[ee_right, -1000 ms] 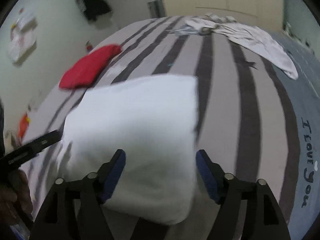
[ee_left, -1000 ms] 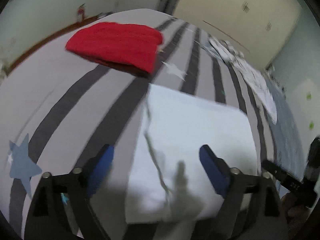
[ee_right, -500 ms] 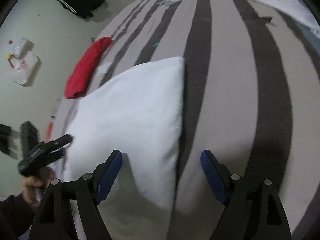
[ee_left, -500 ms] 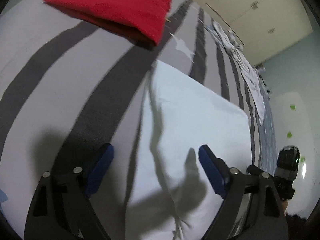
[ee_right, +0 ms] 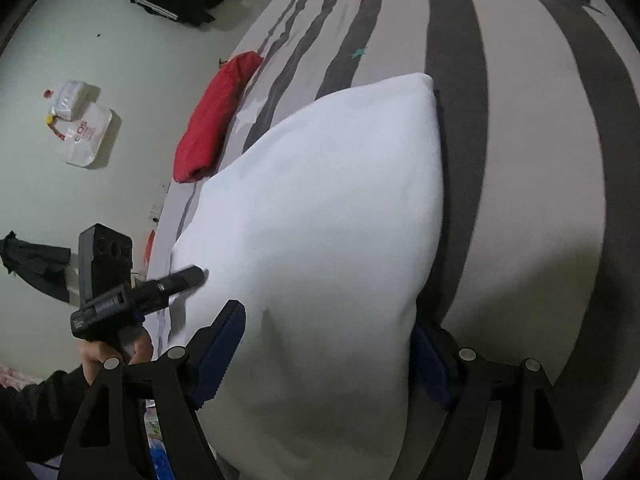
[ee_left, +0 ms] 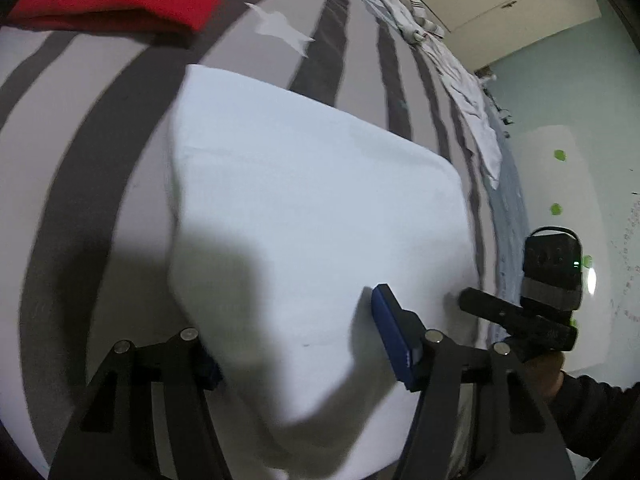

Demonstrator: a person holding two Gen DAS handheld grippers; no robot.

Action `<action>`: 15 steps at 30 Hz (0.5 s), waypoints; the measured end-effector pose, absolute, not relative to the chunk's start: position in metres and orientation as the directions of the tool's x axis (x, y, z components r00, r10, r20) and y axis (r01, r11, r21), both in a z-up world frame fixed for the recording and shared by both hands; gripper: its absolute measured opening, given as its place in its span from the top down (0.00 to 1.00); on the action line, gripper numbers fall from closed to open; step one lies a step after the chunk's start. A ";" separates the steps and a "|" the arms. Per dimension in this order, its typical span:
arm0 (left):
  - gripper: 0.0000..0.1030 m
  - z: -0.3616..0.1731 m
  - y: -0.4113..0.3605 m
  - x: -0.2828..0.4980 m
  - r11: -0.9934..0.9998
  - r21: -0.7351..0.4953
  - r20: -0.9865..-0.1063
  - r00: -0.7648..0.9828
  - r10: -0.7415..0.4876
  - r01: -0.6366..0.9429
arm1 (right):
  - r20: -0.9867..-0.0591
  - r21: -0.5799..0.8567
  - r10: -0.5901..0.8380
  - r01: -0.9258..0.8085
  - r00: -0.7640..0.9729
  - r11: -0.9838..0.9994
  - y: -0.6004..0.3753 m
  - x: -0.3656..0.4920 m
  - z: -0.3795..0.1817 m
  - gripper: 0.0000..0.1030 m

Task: Fold clothes
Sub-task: 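Grasp the folded white shirt's edge with both grippers, then lift the folded shirt with both grippers and place it onto the red cloth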

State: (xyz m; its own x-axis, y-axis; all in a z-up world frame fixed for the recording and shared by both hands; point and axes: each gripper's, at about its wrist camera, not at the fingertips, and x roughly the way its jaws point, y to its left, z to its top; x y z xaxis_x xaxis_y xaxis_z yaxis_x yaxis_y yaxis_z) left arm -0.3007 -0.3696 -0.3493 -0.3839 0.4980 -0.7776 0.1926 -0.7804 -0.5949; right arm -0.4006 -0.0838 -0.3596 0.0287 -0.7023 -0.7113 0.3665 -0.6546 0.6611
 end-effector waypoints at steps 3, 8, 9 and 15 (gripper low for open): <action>0.81 -0.350 -0.360 -0.300 -0.792 -0.588 -0.780 -0.373 0.503 0.161 | -0.713 0.662 -0.701 0.355 0.026 -0.660 -0.083 -0.401 -0.360 0.45; 0.83 -0.333 -0.349 -0.300 -0.831 -0.546 -0.781 -0.422 0.460 0.105 | -0.736 0.630 -0.676 0.351 -0.012 -0.692 -0.083 -0.400 -0.351 0.80; 0.83 -0.327 -0.354 -0.300 -0.826 -0.554 -0.769 -0.439 0.464 0.098 | -0.742 0.622 -0.670 0.354 -0.021 -0.699 -0.084 -0.399 -0.348 0.80; 0.84 -0.284 -0.402 -0.316 -0.791 -0.609 -0.688 -0.536 0.489 0.060 | -0.762 0.562 -0.634 0.356 -0.128 -0.747 -0.105 -0.388 -0.293 0.82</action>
